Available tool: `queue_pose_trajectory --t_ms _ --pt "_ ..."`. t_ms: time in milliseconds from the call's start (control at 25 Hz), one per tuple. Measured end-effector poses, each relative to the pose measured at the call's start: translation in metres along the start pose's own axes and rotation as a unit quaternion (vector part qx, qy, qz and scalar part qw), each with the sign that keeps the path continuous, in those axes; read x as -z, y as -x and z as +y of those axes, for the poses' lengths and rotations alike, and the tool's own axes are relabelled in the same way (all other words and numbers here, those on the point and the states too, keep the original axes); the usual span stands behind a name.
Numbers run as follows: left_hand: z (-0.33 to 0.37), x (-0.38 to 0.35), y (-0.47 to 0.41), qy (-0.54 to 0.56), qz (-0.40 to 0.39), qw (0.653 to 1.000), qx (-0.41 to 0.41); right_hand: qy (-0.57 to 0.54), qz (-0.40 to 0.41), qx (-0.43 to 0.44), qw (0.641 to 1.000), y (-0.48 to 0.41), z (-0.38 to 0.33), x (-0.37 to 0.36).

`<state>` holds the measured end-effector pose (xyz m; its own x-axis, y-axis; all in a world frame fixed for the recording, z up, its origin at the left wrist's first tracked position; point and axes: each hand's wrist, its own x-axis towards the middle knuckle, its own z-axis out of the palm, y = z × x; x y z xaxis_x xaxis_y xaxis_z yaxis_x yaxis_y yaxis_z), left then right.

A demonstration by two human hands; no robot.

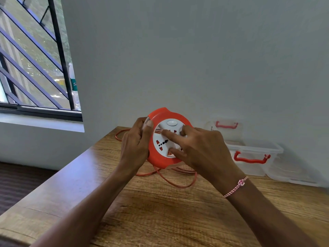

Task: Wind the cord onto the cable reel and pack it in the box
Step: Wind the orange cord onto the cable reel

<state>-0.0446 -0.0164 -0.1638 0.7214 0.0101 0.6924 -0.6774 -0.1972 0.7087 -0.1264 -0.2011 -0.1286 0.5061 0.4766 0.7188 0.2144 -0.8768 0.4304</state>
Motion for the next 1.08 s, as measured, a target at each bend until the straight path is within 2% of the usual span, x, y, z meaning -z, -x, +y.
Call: queue_pose_trajectory --t_ms 80,160,240,280,320,360,400,440,520,640,720,840,920,1000,1040,1080 --pt "0.003 -0.003 0.003 -0.006 0.009 1.000 -0.016 -0.034 0.024 -0.067 0.997 -0.004 -0.009 0.001" --pt "0.005 -0.007 0.005 -0.007 0.015 1.000 -0.024 -0.132 0.036 -0.202 0.970 -0.007 -0.020 -0.001" --pt "0.006 -0.010 0.006 -0.018 0.021 0.999 -0.029 -0.287 0.010 -0.353 0.891 -0.012 -0.022 -0.001" --pt "0.006 -0.010 0.006 -0.021 0.022 0.999 -0.029 -0.326 -0.007 -0.382 0.865 -0.012 -0.020 0.001" --pt "0.005 -0.010 0.007 -0.021 0.020 0.999 -0.027 -0.320 -0.010 -0.359 0.877 -0.011 -0.015 0.004" --pt "0.005 -0.009 0.006 -0.020 0.016 0.999 -0.024 -0.277 0.006 -0.290 0.916 -0.007 -0.008 0.005" --pt "0.004 -0.008 0.006 -0.020 0.012 0.999 -0.024 -0.209 0.031 -0.194 0.958 -0.002 0.000 0.005" --pt "0.004 -0.007 0.005 -0.021 0.010 0.999 -0.025 -0.149 0.046 -0.097 0.983 0.002 0.007 0.005" --pt "0.003 -0.005 0.004 -0.021 0.008 0.999 -0.026 -0.055 0.024 0.010 0.998 0.007 0.013 0.003" --pt "0.003 -0.004 0.003 -0.018 0.009 1.000 -0.020 0.018 -0.012 0.023 1.000 0.009 0.008 -0.001" --pt "0.004 -0.004 0.004 -0.024 0.007 0.999 -0.032 0.004 -0.008 0.018 1.000 0.007 0.006 -0.001" --pt "0.006 -0.008 0.006 -0.034 0.023 0.998 -0.053 -0.075 0.007 -0.104 0.992 -0.002 -0.006 0.004" --pt "0.008 -0.010 0.006 -0.036 0.033 0.997 -0.064 -0.190 0.025 -0.252 0.949 -0.009 -0.018 0.004" --pt "0.009 -0.012 0.006 -0.037 0.038 0.996 -0.068 -0.364 -0.001 -0.399 0.842 -0.014 -0.024 0.001" --pt "0.009 -0.012 0.007 -0.036 0.039 0.996 -0.066 -0.420 -0.009 -0.434 0.797 -0.015 -0.024 0.001" --pt "0.009 -0.012 0.007 -0.030 0.038 0.997 -0.062 -0.425 -0.007 -0.425 0.799 -0.014 -0.021 0.005"
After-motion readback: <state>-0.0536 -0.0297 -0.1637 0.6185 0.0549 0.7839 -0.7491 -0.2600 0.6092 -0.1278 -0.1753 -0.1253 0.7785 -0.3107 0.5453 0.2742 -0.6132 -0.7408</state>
